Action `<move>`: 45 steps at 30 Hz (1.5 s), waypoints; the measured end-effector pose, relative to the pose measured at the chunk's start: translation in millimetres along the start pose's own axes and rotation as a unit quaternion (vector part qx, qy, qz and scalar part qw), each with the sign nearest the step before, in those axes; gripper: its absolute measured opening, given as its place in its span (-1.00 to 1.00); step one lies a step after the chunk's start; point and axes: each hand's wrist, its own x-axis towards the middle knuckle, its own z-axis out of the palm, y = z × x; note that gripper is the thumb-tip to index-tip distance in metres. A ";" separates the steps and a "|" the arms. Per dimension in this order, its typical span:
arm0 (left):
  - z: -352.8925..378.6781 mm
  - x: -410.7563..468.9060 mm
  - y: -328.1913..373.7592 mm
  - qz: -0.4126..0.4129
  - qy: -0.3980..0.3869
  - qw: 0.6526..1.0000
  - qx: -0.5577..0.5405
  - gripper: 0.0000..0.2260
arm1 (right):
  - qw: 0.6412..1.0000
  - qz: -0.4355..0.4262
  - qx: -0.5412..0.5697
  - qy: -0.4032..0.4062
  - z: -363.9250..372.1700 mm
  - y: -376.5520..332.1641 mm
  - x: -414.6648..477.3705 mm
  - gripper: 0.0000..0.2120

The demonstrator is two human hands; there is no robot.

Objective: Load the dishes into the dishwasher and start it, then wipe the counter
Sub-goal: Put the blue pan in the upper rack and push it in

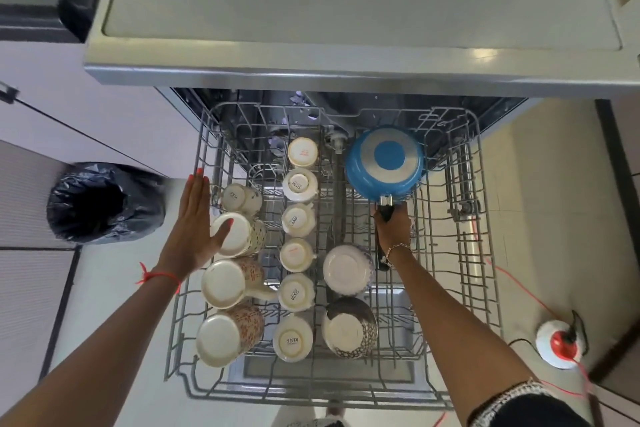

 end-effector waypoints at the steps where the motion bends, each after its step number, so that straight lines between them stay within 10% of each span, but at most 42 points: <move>1: 0.3 -0.7 -0.2 -0.001 0.001 1.000 -0.001 -0.17 | 1.000 -0.001 -0.006 -0.009 -0.6 1.3 -0.2 -0.70; 31: 8.7 -175.8 98.8 0.031 -0.079 0.996 -0.004 -0.22 | 0.912 -0.187 -0.301 -0.205 -72.0 82.2 -200.9 -0.57; 38: 34.9 -238.1 107.2 0.078 -0.142 0.986 -0.026 -0.58 | 0.893 -0.200 -0.288 -0.281 -67.6 111.1 -251.0 -0.56; 45: 58.6 -267.2 110.5 0.062 -0.146 0.987 -0.029 -0.61 | 0.851 -0.283 -0.391 -0.209 -51.2 132.0 -264.5 -0.61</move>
